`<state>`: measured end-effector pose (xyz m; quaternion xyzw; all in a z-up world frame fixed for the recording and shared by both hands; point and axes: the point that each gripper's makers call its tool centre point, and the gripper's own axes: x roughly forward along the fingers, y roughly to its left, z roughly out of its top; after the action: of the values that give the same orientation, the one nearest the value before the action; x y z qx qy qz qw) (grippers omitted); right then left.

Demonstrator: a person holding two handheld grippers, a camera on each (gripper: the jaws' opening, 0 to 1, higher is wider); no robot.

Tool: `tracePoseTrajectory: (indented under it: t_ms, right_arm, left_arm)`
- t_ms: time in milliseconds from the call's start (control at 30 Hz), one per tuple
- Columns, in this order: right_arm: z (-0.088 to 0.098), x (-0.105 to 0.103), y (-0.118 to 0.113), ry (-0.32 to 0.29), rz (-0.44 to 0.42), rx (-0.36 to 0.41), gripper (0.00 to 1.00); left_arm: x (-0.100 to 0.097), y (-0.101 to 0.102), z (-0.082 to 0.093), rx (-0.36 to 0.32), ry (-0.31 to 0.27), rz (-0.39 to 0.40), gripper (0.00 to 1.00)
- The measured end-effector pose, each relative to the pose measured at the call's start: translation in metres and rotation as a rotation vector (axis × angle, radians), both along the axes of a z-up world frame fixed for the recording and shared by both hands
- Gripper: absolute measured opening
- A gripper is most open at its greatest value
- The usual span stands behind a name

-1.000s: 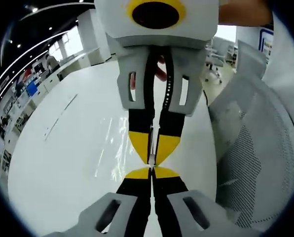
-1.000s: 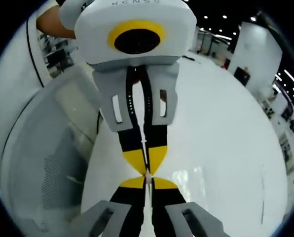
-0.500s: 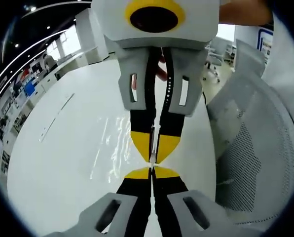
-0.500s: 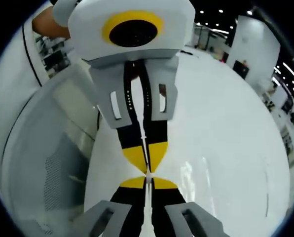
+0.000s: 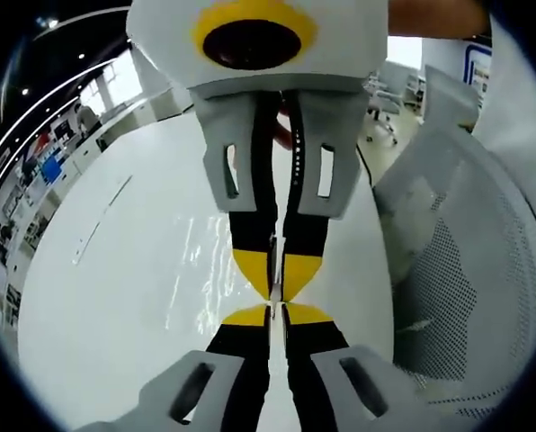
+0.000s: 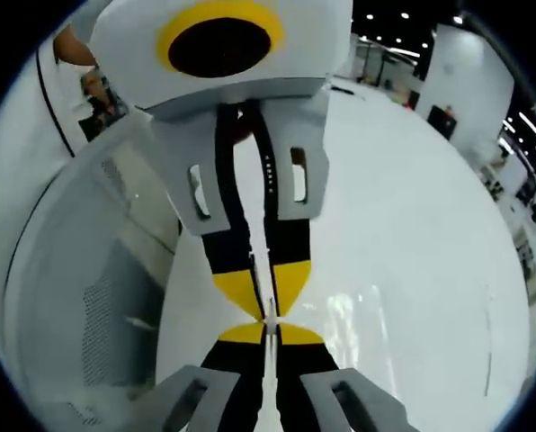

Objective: Open the resealable bag by pulling the two sides of the seal apart until the entire bag opening is separated and visibly accessible.

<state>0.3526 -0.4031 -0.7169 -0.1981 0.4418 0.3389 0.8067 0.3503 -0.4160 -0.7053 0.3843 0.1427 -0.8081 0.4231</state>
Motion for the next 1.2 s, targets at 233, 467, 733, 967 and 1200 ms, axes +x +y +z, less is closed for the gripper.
tracePoseTrajectory:
  t_ms: [233,467,733,967,1200]
  right_arm:
    - [0.0011,0.0004,-0.0015,-0.004,-0.003,-0.003,0.0]
    - [-0.001,-0.0009,-0.003,0.002,-0.011,0.004,0.0]
    - [-0.0039,-0.0053,-0.0094,0.011,-0.026,0.0,0.0]
    - [-0.0035,-0.0063,-0.0089,0.013,-0.027,-0.004,0.0]
    - [-0.0014,-0.0059,-0.0085,0.01,-0.034,0.003,0.0]
  left_arm:
    - [0.0002,0.0006,0.0,0.007,0.004,0.0,0.0]
    - [-0.0005,-0.0006,-0.0025,0.017,0.013,0.003,0.0]
    - [0.0039,0.0018,-0.0043,0.02,0.007,0.007,0.0]
    - [0.0022,0.0018,-0.0062,0.03,0.009,0.009,0.0]
    - [-0.0044,-0.0032,-0.0088,0.047,0.017,0.011,0.07]
